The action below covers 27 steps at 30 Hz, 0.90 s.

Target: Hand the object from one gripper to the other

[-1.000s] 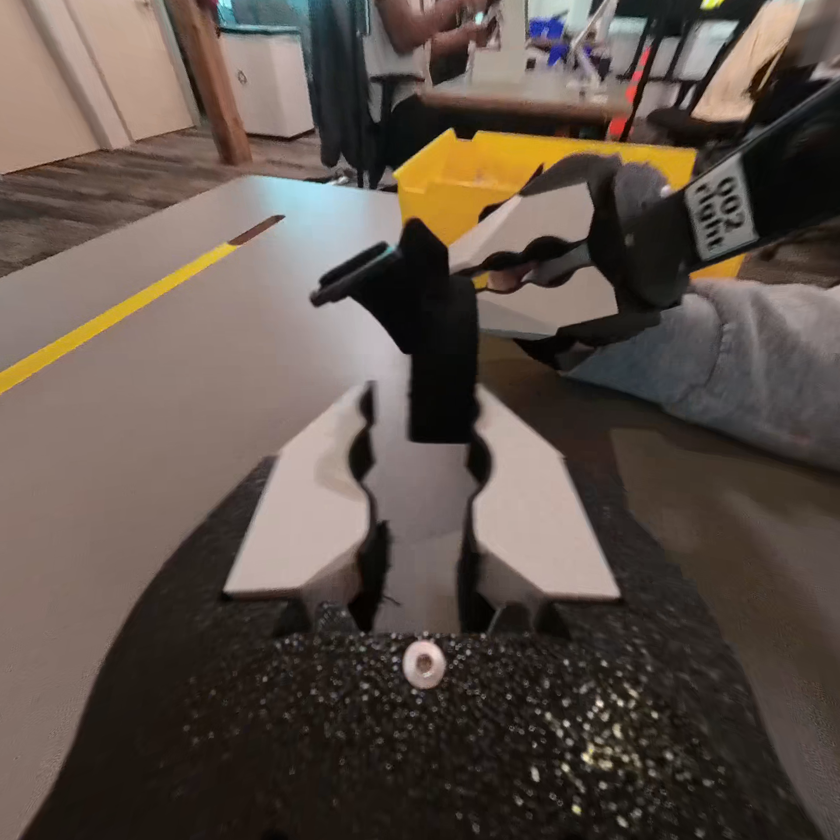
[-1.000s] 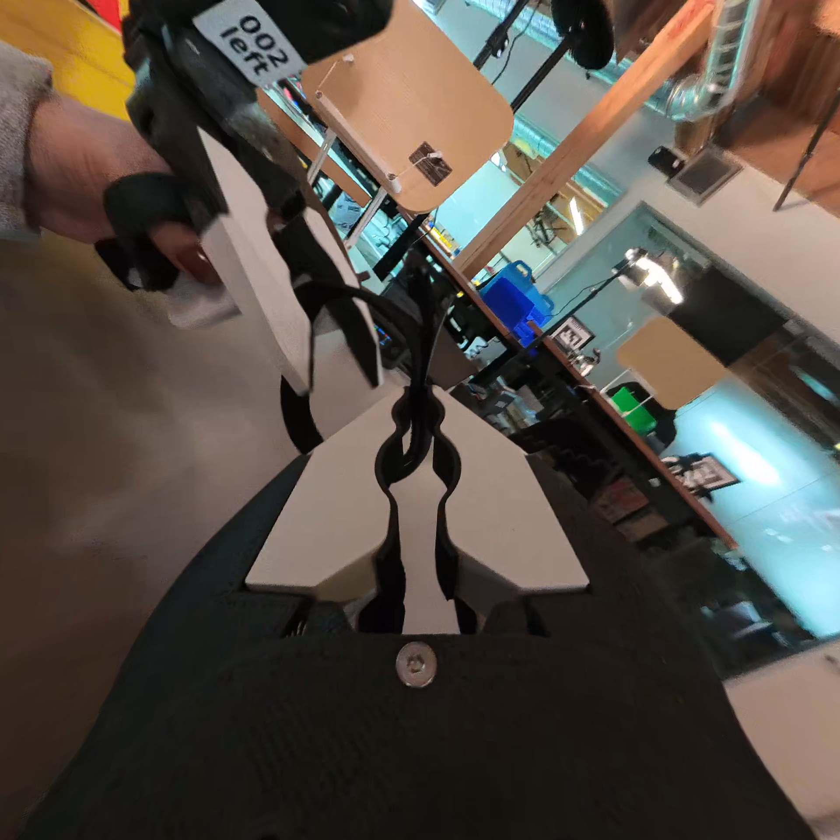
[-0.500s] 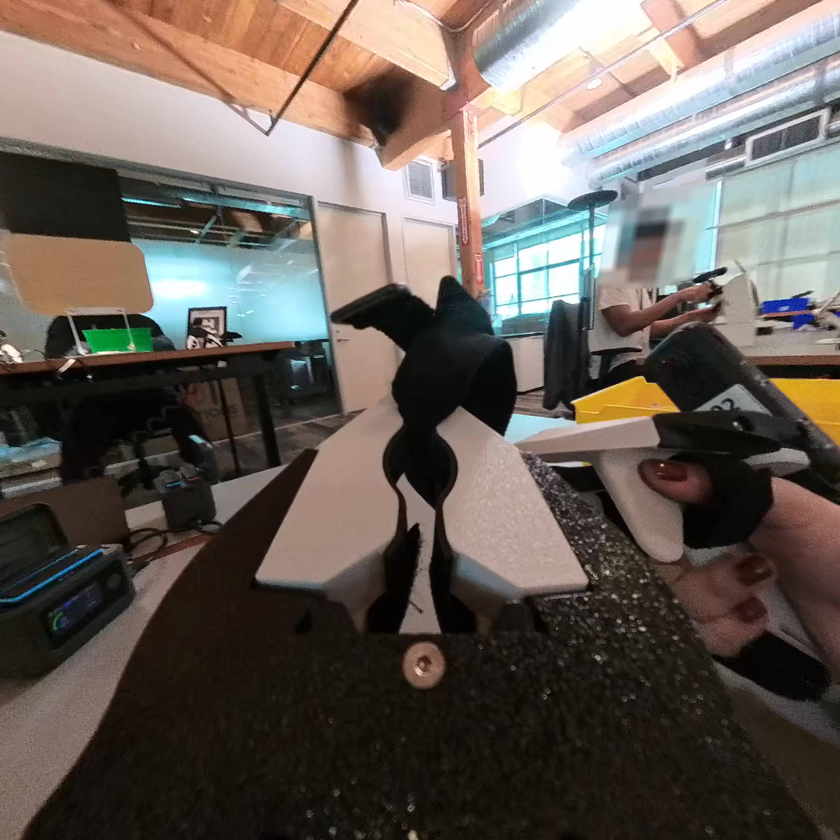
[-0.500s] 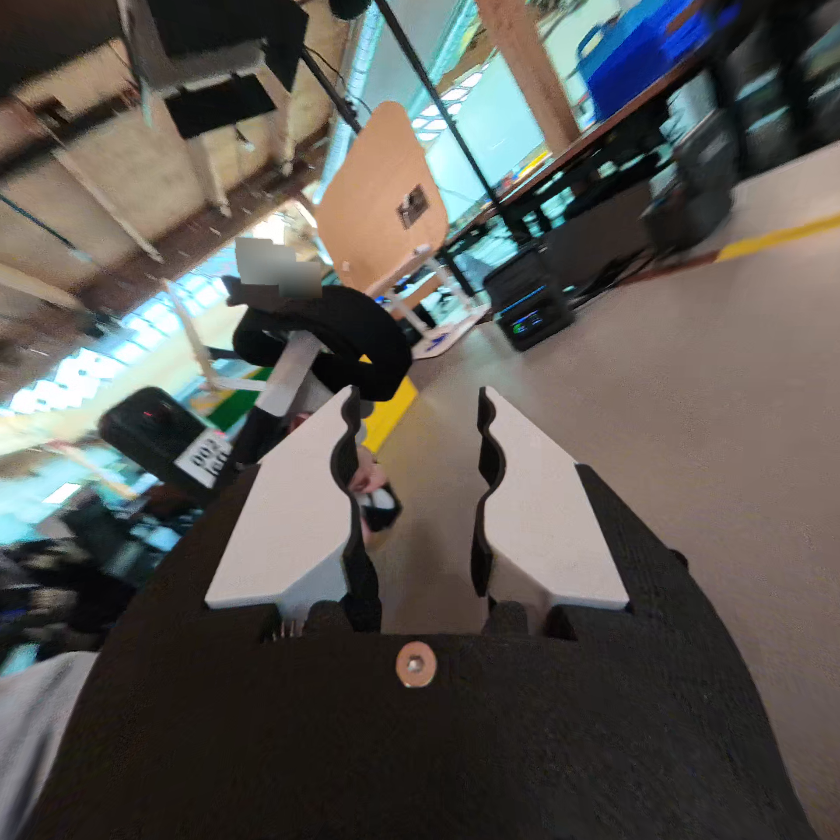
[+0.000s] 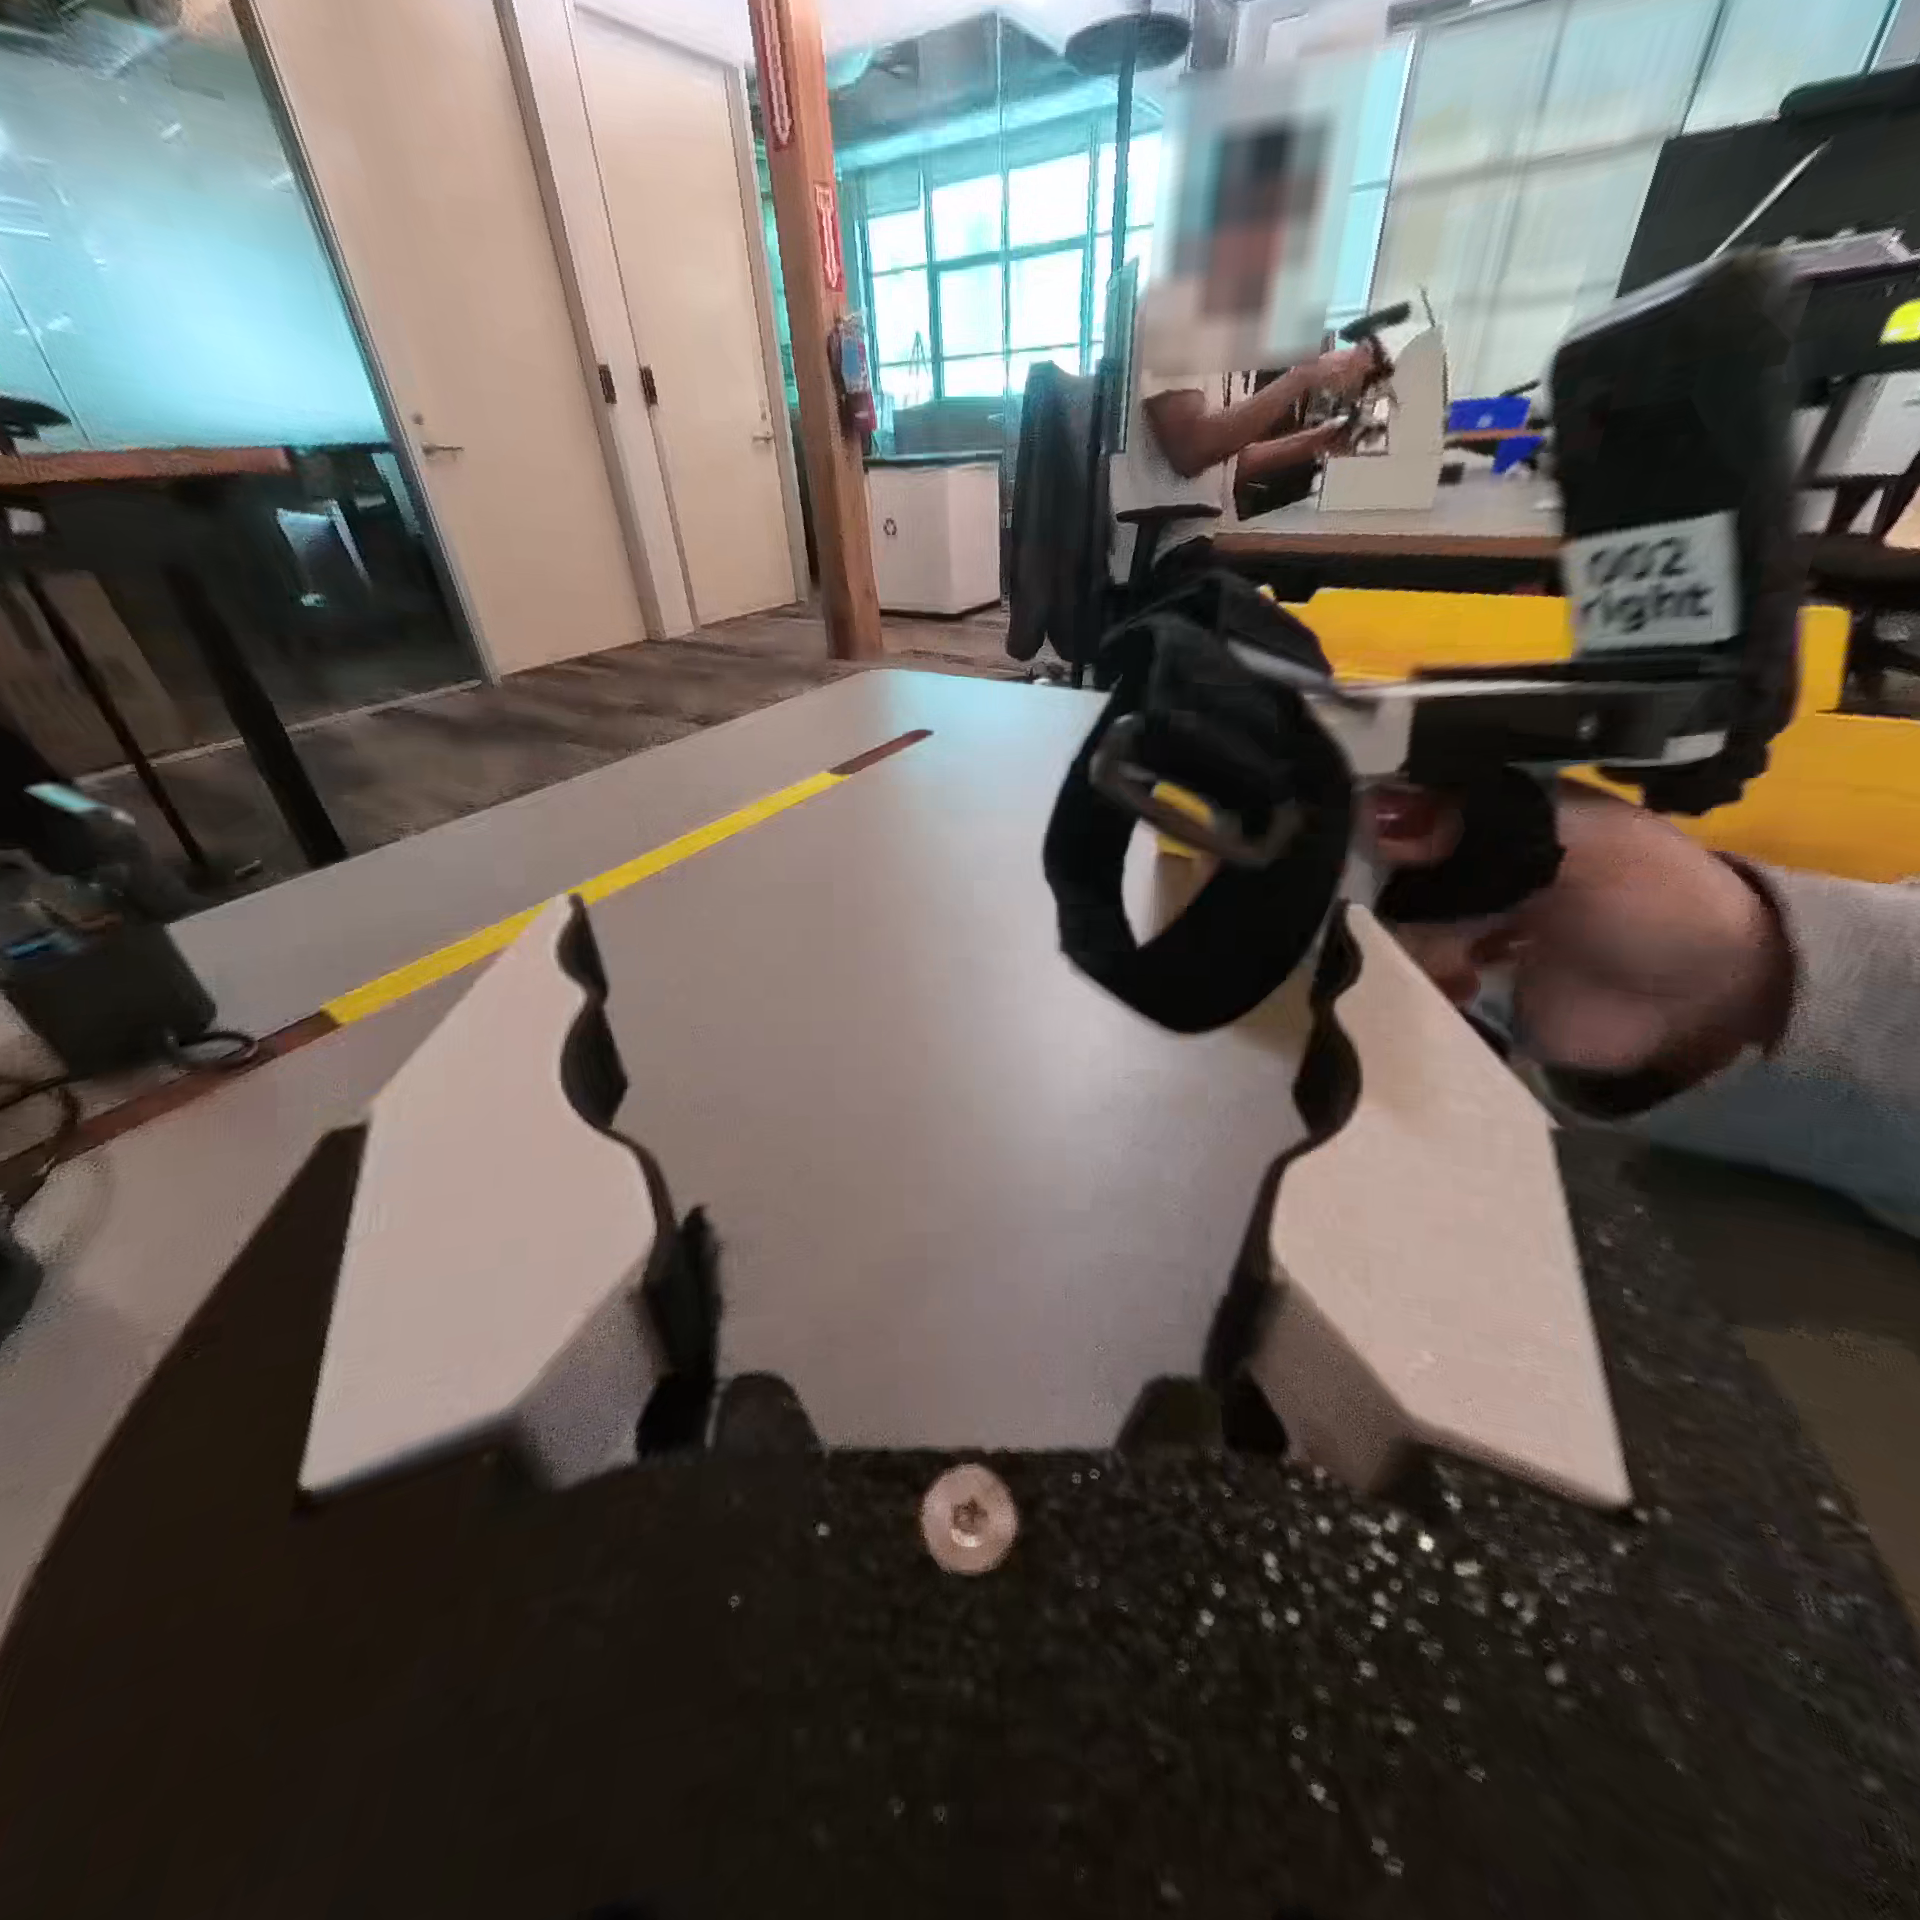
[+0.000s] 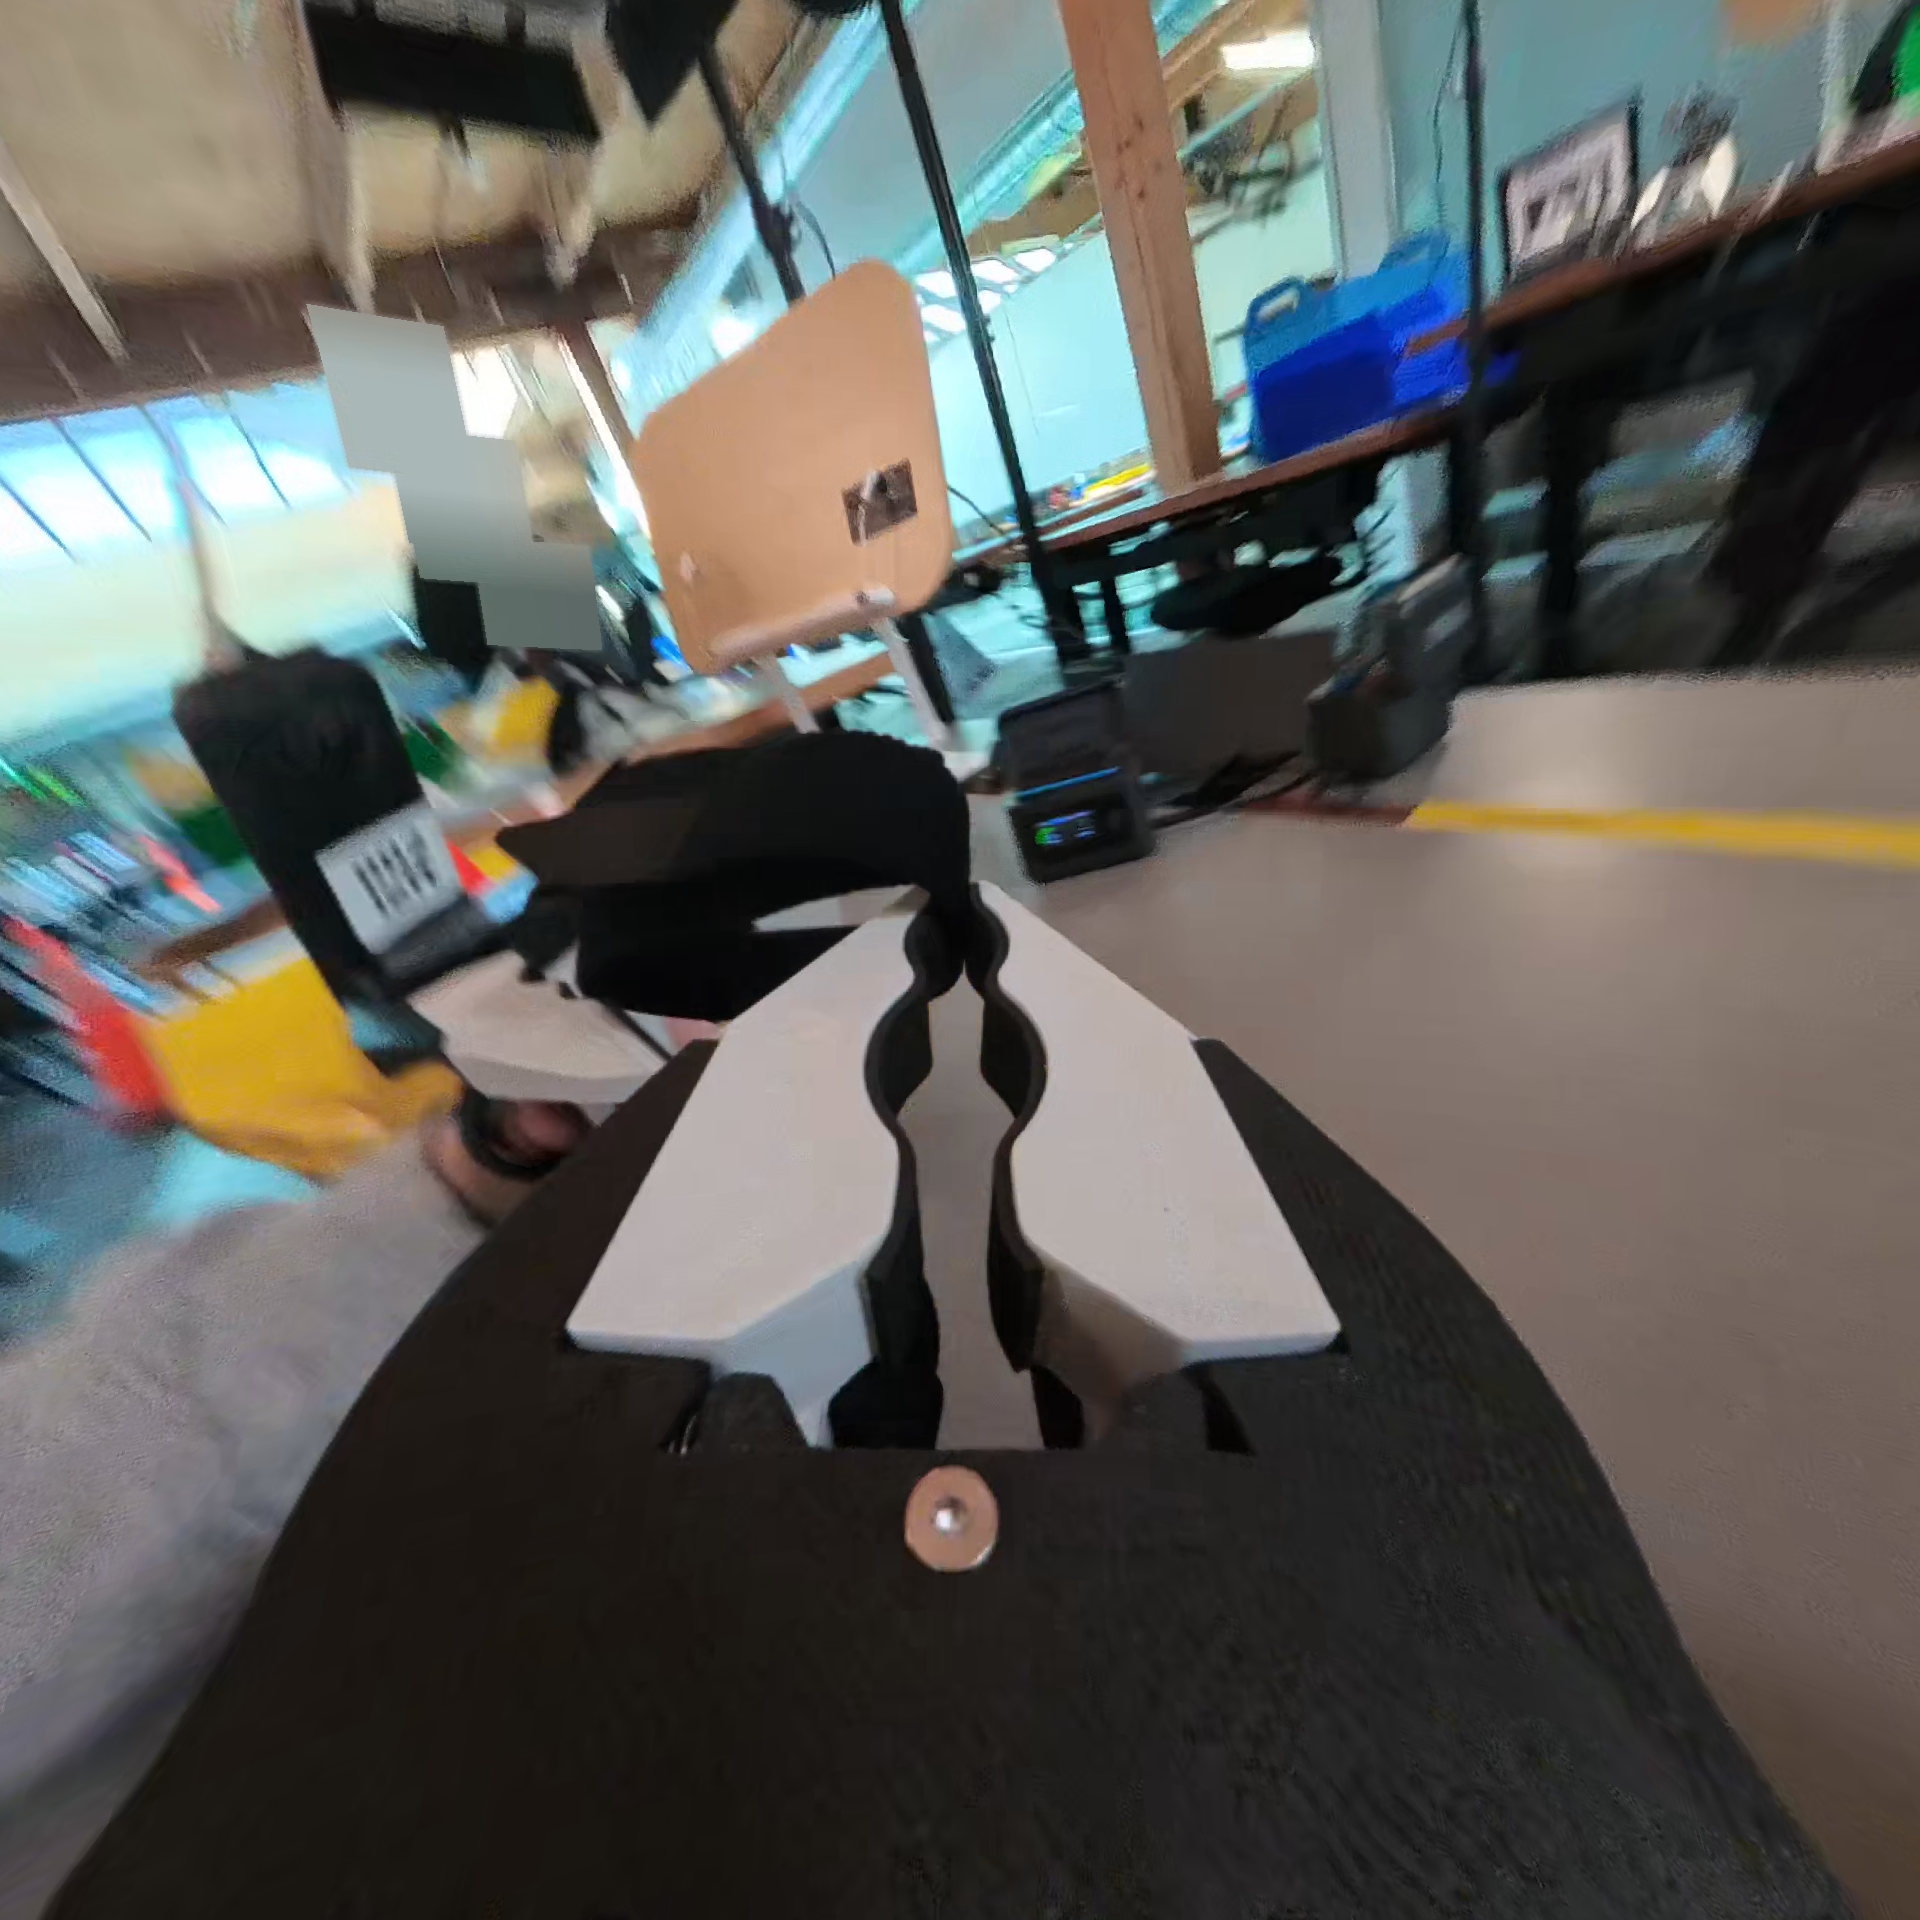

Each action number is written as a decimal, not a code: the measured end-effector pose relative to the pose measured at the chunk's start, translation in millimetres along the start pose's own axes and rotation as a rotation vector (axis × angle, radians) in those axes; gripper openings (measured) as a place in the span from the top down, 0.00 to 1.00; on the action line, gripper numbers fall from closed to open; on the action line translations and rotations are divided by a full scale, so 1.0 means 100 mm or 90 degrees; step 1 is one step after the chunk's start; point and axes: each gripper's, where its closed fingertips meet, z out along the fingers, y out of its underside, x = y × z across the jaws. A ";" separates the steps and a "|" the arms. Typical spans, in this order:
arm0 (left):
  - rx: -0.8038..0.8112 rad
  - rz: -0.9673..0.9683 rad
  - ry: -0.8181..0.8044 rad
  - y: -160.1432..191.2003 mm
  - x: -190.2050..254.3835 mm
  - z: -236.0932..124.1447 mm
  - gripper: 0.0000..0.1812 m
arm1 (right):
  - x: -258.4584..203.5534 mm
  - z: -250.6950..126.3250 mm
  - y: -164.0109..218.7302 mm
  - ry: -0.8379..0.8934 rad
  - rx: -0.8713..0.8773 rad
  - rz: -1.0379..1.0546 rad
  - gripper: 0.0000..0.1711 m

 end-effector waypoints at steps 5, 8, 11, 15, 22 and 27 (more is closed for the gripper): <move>0.042 -0.033 0.124 -0.18 0.24 -0.14 0.43 | 0.00 -0.07 -0.06 0.075 -0.025 -0.426 1.00; -0.002 -0.023 0.187 -0.11 0.45 -0.08 0.59 | -0.09 -0.13 -0.14 0.110 0.014 -0.640 1.00; -0.031 -0.033 0.258 -0.04 0.66 -0.02 0.72 | -0.23 -0.14 -0.12 0.129 0.031 -0.823 1.00; -0.041 -0.036 0.317 0.01 0.82 -0.01 0.85 | -0.34 -0.10 -0.04 0.141 0.034 -0.951 1.00; 0.048 0.028 0.228 -0.15 0.61 -0.04 0.97 | -0.14 -0.08 -0.10 0.110 0.028 -0.560 0.76; 0.079 0.136 0.148 -0.25 0.49 -0.10 0.97 | -0.18 -0.15 -0.15 -0.184 0.026 0.106 0.74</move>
